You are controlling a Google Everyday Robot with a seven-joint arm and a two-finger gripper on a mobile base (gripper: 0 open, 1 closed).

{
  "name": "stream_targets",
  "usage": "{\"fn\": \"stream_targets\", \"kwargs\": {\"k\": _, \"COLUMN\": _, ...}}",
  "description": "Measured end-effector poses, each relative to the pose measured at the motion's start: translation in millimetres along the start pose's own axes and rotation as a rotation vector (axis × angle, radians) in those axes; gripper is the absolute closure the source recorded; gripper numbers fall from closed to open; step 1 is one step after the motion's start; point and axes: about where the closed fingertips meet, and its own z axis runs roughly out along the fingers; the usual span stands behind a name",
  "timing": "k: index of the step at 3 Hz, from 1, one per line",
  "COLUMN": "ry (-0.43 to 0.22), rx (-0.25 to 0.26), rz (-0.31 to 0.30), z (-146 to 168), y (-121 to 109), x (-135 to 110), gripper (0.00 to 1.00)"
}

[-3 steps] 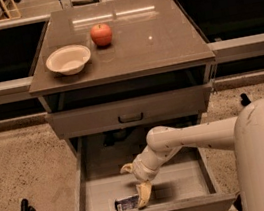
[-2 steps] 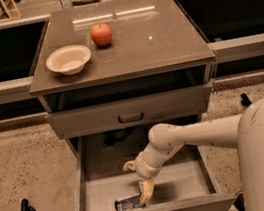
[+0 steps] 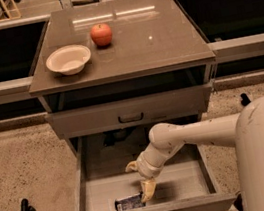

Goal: Pick rxbar blueberry from middle drawer and place on counter

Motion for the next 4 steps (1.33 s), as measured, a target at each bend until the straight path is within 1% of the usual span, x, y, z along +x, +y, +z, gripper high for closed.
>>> {"fn": "stream_targets", "kwargs": {"k": 1, "ry": 0.004, "rx": -0.025, "rz": -0.004, "z": 12, "y": 6, "x": 5, "gripper": 0.30}}
{"fn": "stream_targets", "kwargs": {"k": 2, "ry": 0.005, "rx": -0.050, "rz": -0.020, "z": 23, "y": 14, "x": 4, "gripper": 0.29}}
{"fn": "stream_targets", "kwargs": {"k": 3, "ry": -0.010, "rx": -0.087, "rz": -0.041, "z": 38, "y": 25, "x": -5, "gripper": 0.28}}
{"fn": "stream_targets", "kwargs": {"k": 4, "ry": -0.012, "rx": -0.109, "rz": -0.047, "z": 51, "y": 33, "x": -9, "gripper": 0.29}}
